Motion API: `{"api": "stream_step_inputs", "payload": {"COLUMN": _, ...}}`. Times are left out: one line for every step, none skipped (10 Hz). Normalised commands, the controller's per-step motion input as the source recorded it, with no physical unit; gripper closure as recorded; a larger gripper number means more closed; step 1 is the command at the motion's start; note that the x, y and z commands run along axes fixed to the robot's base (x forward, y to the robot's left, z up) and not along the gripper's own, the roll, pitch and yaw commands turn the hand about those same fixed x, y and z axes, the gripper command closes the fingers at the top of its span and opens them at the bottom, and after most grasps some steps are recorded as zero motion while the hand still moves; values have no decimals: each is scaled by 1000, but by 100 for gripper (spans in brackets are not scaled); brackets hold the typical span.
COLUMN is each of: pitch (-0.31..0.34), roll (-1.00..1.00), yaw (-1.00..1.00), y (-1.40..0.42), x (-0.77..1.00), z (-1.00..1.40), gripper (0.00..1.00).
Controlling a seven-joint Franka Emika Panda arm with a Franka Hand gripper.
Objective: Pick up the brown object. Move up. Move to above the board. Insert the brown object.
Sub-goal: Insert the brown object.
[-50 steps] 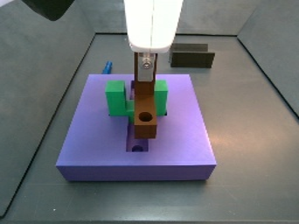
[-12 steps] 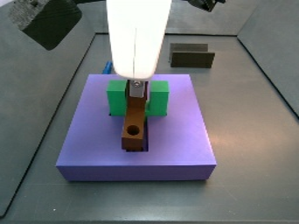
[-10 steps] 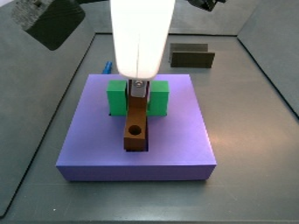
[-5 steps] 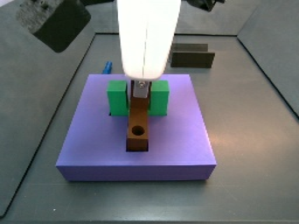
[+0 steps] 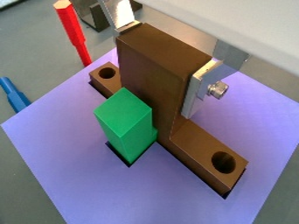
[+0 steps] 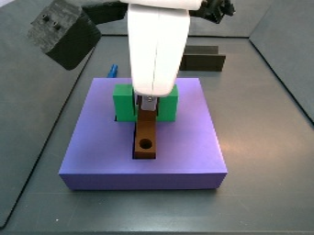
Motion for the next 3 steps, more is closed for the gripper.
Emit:
{"api": "stream_step_inputs", "payload": {"pitch": -140, "roll": 153, "yaw": 0, "y": -89, "x": -117, "z": -900, "gripper": 100}}
{"api": "stream_step_inputs", "payload": {"pitch": -87, "roll": 104, "yaw": 0, "y": -29, "x": -49, "z": -360, "gripper": 100}}
{"api": "stream_step_inputs", "payload": {"pitch": 0, "roll": 0, "yaw": 0, "y": 0, "x": 0, "z": 0, "gripper": 100}}
